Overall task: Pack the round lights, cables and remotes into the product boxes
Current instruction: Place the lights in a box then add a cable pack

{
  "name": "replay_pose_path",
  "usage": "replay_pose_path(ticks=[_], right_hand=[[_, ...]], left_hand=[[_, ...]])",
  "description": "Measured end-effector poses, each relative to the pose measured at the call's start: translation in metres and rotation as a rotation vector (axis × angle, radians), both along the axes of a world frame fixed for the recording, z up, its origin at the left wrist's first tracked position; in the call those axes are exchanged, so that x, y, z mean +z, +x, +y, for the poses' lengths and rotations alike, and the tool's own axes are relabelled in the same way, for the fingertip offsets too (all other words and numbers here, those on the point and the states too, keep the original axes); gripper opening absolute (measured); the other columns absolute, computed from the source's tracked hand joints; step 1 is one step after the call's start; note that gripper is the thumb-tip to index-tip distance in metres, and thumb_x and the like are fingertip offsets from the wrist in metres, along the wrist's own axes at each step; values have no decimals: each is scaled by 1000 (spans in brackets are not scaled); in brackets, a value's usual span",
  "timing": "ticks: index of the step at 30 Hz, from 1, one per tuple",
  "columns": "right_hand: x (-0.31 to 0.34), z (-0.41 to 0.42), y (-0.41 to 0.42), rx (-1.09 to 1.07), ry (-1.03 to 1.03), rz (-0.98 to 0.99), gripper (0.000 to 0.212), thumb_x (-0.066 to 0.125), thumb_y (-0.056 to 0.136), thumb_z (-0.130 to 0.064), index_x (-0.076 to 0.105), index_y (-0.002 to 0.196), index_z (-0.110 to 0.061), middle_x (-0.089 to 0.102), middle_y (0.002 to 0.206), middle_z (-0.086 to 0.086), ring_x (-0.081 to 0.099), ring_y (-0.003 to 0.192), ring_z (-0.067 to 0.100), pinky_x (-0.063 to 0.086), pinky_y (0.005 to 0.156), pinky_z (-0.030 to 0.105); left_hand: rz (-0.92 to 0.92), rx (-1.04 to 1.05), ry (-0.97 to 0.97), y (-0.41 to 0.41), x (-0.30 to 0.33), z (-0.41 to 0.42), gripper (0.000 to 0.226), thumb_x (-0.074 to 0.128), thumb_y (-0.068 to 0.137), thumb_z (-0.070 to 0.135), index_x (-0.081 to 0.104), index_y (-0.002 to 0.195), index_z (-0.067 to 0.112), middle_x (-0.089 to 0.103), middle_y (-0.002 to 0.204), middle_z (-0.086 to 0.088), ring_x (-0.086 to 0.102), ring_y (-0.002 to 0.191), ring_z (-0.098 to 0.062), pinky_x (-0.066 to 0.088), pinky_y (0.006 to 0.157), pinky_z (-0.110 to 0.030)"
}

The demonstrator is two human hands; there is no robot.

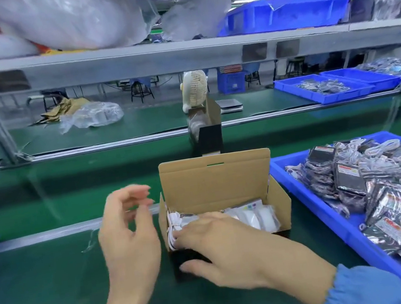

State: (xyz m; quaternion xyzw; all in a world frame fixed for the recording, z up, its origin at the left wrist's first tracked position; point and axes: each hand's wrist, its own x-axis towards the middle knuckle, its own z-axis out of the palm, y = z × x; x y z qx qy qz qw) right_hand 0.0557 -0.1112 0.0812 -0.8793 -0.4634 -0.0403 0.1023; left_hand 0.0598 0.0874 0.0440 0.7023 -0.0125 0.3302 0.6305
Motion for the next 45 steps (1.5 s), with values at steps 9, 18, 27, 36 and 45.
replay_pose_path(ticks=[9, 18, 27, 36, 45], right_hand=[[1, 4, 1, -6, 256, -93, 24, 55, 96, -30, 67, 108, -13, 69, 97, 3, 59, 95, 23, 46, 90, 38], [-35, -118, 42, -360, 1340, 1080, 36, 53, 94, -34, 63, 128, -30, 59, 137, -4, 57, 124, 10, 50, 100, 28], [-58, -113, 47, -305, 1063, 529, 15, 77, 81, -15, 69, 87, -27, 68, 109, -3, 63, 105, 12, 46, 92, 21], [-62, -120, 31, -256, 995, 619, 58, 59, 80, -67, 62, 112, -19, 55, 137, -2, 47, 131, 18, 35, 104, 45], [-70, -128, 9, -259, 873, 496, 34, 65, 87, -43, 62, 118, -31, 34, 154, -15, 38, 140, 11, 39, 106, 30]], left_hand=[[442, -647, -434, 14, -14, -10, 40, 49, 95, 43, 58, 133, 33, 67, 128, -3, 65, 113, -20, 44, 92, -40], [427, -584, -161, 24, -19, -24, 56, 63, 85, -8, 70, 108, 42, 72, 118, 4, 67, 110, -16, 53, 85, -26], [165, -487, 34, 13, -26, -20, 28, 87, 64, 19, 76, 90, 19, 73, 114, -1, 66, 108, -11, 49, 87, -14], [55, -447, 324, 0, -22, -28, 21, 59, 82, 42, 68, 99, 33, 66, 120, 5, 59, 118, -15, 42, 96, -17], [-123, -448, 661, -8, -31, -19, 27, 56, 96, 33, 73, 116, 28, 62, 133, 10, 47, 135, -24, 37, 110, -38]])
